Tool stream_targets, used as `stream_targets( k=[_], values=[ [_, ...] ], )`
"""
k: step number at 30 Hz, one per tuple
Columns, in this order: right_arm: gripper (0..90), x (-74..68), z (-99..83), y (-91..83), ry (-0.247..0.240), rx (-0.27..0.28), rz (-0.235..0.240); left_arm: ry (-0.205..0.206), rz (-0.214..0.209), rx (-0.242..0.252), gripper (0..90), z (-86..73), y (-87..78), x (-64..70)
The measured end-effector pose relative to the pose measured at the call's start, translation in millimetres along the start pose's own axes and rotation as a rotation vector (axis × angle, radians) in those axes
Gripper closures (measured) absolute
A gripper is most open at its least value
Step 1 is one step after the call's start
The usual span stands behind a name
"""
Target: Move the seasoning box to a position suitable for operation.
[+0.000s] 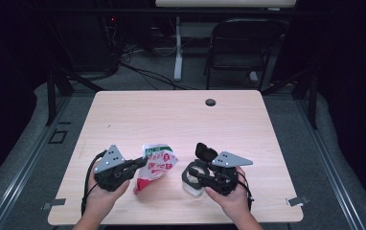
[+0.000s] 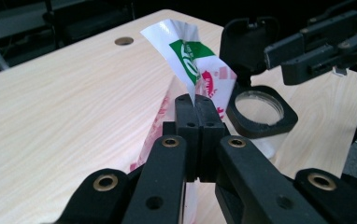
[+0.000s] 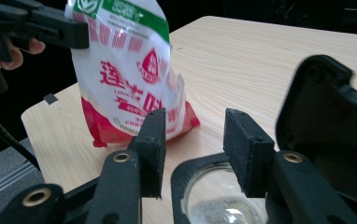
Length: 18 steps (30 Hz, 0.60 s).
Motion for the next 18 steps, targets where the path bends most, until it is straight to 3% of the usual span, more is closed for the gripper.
stream_targets(
  k=[7, 13, 18],
  values=[
    [54.8, -9.2, 2.7, 16.2, -0.046, -0.019, 0.037, -0.001, -0.046, -0.048, 90.0, -15.5, 8.0, 9.5],
    [48.1, -18.9, 1.2, 28.1, -0.107, -0.032, 0.073, -0.003, -0.072, -0.038, 90.0, -17.8, 10.0, 15.5],
    [44.5, -24.8, 1.8, 30.6, -0.162, -0.027, 0.074, 0.004, -0.079, -0.045, 90.0, -17.5, 10.3, 17.6]
  ],
)
Point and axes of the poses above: each handheld gripper's, and its own axes: y roughly forward along the jaws, z roughly out of its top, x roughly to its right, the point moved 6 cm from there along y, roughly forward along the jaws, and after that the axes turned 4 degrees about y, right-handed, at the moved point
